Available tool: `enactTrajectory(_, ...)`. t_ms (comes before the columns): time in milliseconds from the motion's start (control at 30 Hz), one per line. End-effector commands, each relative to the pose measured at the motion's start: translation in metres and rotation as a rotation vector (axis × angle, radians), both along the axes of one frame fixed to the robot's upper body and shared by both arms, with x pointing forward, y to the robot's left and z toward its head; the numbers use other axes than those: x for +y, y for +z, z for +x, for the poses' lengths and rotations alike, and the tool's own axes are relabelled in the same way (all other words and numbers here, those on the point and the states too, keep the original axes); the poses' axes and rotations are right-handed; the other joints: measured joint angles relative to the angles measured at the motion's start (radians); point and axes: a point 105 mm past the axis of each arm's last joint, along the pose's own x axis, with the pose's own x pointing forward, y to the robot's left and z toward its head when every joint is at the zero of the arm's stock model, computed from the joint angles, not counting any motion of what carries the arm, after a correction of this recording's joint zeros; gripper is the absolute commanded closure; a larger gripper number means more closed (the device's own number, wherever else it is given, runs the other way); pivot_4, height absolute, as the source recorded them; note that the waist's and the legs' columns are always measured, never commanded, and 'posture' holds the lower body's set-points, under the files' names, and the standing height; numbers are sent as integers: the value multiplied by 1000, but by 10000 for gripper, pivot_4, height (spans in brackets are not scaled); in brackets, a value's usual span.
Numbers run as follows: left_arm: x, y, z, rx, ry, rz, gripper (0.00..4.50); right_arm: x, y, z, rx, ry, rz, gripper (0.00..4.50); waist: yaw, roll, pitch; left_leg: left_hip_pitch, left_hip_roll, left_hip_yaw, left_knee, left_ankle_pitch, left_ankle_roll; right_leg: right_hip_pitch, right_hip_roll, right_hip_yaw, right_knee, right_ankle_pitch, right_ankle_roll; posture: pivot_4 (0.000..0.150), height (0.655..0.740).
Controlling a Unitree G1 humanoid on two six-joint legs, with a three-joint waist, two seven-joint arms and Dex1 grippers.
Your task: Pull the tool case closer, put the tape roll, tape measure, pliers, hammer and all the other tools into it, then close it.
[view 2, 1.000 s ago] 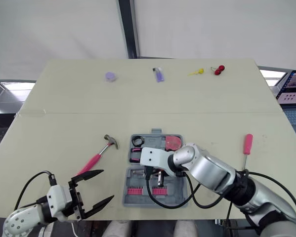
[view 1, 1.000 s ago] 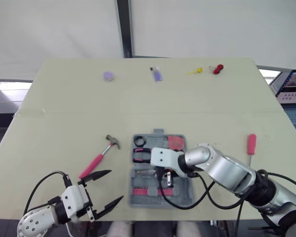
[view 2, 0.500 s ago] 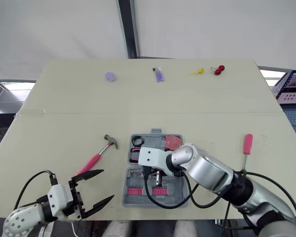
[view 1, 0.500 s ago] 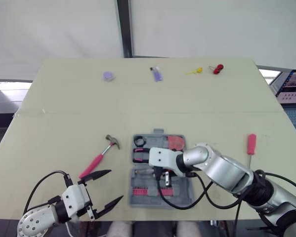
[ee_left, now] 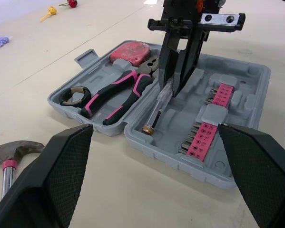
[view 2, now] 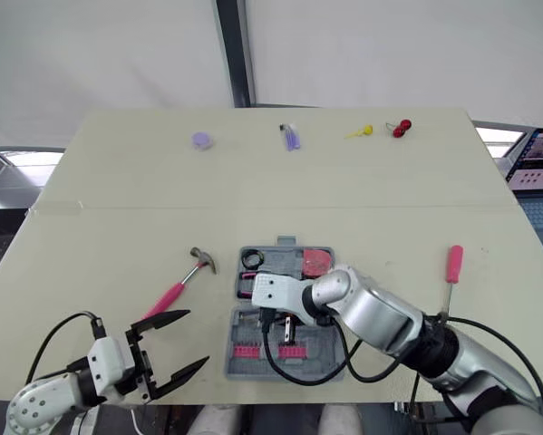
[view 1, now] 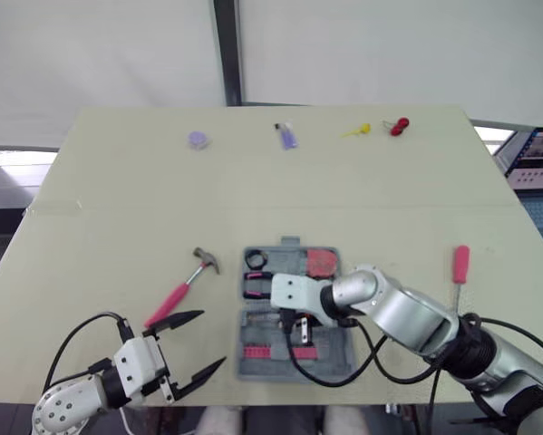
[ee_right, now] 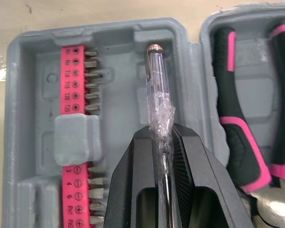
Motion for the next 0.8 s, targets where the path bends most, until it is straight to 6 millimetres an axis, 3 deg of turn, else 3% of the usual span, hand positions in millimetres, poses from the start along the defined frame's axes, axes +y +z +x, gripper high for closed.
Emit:
enactTrajectory(33, 0, 2, 0, -12, 5, 2, 0, 5, 4, -2, -18, 35, 14, 44550, 0, 0, 0, 0, 0, 0, 0, 0, 0, 0, 0, 0, 0, 0, 0, 1500, 7400)
enactTrajectory(800, -2, 2, 1, -7, 4, -3, 0, 2, 5, 5, -38, 8, 13, 44550, 0, 0, 0, 0, 0, 0, 0, 0, 0, 0, 0, 0, 0, 0, 0, 1500, 7400)
